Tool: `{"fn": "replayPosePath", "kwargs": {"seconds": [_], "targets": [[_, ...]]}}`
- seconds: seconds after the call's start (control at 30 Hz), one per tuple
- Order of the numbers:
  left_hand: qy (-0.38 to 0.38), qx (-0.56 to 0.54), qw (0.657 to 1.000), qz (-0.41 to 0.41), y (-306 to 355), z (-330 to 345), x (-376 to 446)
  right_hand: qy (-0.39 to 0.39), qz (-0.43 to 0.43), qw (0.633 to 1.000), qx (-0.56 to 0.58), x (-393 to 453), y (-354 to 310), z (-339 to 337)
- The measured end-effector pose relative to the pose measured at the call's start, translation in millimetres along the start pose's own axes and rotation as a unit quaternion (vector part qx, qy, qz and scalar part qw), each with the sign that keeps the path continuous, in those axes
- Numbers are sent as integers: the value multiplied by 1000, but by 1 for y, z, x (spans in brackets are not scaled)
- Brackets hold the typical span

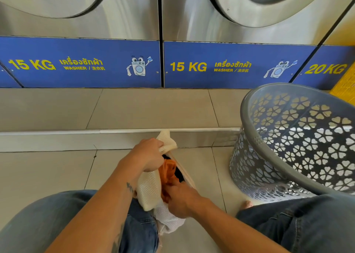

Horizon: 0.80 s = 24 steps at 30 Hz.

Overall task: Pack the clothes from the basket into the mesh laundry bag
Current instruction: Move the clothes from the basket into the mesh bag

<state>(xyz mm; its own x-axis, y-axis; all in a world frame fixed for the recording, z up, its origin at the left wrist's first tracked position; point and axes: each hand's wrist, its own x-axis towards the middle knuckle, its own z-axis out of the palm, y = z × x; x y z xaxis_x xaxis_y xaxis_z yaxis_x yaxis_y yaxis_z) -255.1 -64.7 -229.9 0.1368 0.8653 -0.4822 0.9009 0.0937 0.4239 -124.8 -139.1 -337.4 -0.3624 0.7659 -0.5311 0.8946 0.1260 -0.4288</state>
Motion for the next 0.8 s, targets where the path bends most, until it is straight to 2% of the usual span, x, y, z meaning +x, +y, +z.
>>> {"fn": "replayPosePath", "kwargs": {"seconds": [0.1, 0.17, 0.23, 0.33, 0.4, 0.47, 0.57, 0.67, 0.8], "targets": [[-7, 4, 1000, -10, -4, 2, -2, -63, 27, 998, 16, -1, -4, -9], [-2, 1, 1000, -13, -5, 0, -3, -61, 18, 993, 98, -2, -5, -22], [4, -2, 1000, -13, -5, -3, -3, -19, 37, 982, 186, -8, -5, -41], [5, -3, 1000, -14, -3, -5, -1, 105, 76, 971, 200, -10, 4, -73], [-5, 0, 1000, -15, -2, -5, 0, 194, 112, 948, 225, -7, 17, -86], [-17, 2, 1000, -17, -2, -4, 1, 232, 126, 927, 268, -2, 26, -89], [-19, -3, 1000, -20, -4, -4, 3, 199, 60, 928, 310, 2, 21, -80], [-22, 0, 1000, -19, -3, -8, 3, 117, -27, 958, 260, 8, 2, -49], [-29, -4, 999, -26, -4, -10, 2, 65, -29, 973, 221, 15, 5, -23]]}}
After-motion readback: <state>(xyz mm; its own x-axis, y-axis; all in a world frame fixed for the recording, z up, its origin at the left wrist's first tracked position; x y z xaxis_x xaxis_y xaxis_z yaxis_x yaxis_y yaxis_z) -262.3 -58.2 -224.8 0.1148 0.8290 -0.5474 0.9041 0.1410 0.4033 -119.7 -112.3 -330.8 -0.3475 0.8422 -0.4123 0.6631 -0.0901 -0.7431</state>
